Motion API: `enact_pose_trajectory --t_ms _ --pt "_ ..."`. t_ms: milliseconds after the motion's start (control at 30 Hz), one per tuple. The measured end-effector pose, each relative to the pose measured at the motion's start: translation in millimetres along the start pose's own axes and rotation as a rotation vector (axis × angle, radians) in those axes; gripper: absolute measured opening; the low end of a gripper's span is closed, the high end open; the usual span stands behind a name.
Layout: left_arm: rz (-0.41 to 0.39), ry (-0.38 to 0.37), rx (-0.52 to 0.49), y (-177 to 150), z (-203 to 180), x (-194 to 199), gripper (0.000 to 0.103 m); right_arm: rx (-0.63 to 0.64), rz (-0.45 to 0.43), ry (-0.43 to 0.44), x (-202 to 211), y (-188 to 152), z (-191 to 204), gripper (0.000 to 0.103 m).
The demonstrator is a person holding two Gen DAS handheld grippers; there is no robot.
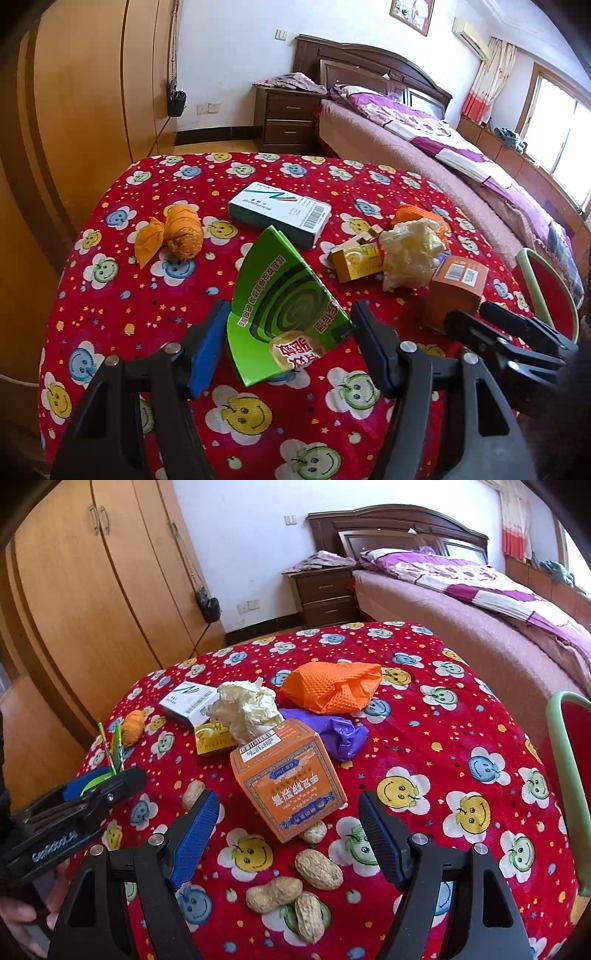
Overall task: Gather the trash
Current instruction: 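Grasp the orange-brown printed box with the right tool while the left tool holds the green box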
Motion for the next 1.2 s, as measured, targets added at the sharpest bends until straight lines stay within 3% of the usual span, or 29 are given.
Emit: enact_pose_trajectory --t_ms 33,67,100,667,1200 --pt "-0.001 -0.007 -0.001 0.0 -1.5 -0.5 0.067 -0.003 -0.007 -0.002 0.1 0.9 0.3 0.072" --pt "-0.001 -0.012 -0.002 0.2 -2.9 -0.9 0.067 -0.005 -0.012 -0.006 0.1 1.6 0.6 0.060" --pt "-0.002 -0.017 -0.004 0.0 -4.0 -1.1 0.067 -0.003 -0.016 -0.013 -0.1 2.2 0.5 0.058" --pt "-0.019 -0.031 -0.008 -0.4 -18.5 11.2 0.067 -0.047 -0.106 0.009 39.4 0.6 -11.6 0.056" --pt "-0.013 -0.076 -0.024 -3.7 -69.0 20.5 0.067 -0.106 -0.193 0.014 88.2 -0.5 -56.9 0.056"
Point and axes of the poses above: each gripper's, at about its wrist camera, not at the fingertips, and x roughly against the way its jaws point, z to its left, y to its top, the point moved 7 cm from there along -x, roughly the way its jaws point, and after that the axes turned 9 degrees about -y, right-handed, at the moved point
